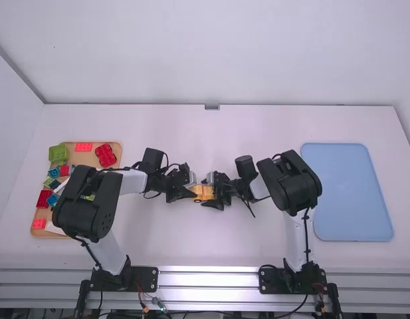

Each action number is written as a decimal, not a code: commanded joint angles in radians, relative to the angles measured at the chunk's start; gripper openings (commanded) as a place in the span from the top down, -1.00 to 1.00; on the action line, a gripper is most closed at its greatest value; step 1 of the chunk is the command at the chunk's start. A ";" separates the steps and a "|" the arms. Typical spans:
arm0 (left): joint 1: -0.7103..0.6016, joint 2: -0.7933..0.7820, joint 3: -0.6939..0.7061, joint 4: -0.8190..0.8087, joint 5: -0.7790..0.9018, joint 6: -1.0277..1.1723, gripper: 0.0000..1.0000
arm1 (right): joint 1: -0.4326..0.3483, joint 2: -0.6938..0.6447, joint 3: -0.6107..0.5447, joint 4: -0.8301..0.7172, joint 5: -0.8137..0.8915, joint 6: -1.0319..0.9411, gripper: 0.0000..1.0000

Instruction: Assemble lego blocks to make yellow taxi

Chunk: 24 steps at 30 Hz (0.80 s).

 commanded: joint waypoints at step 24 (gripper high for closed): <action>-0.028 0.042 0.026 0.030 -0.010 0.026 0.97 | -0.015 0.020 -0.031 0.017 -0.024 0.014 -0.01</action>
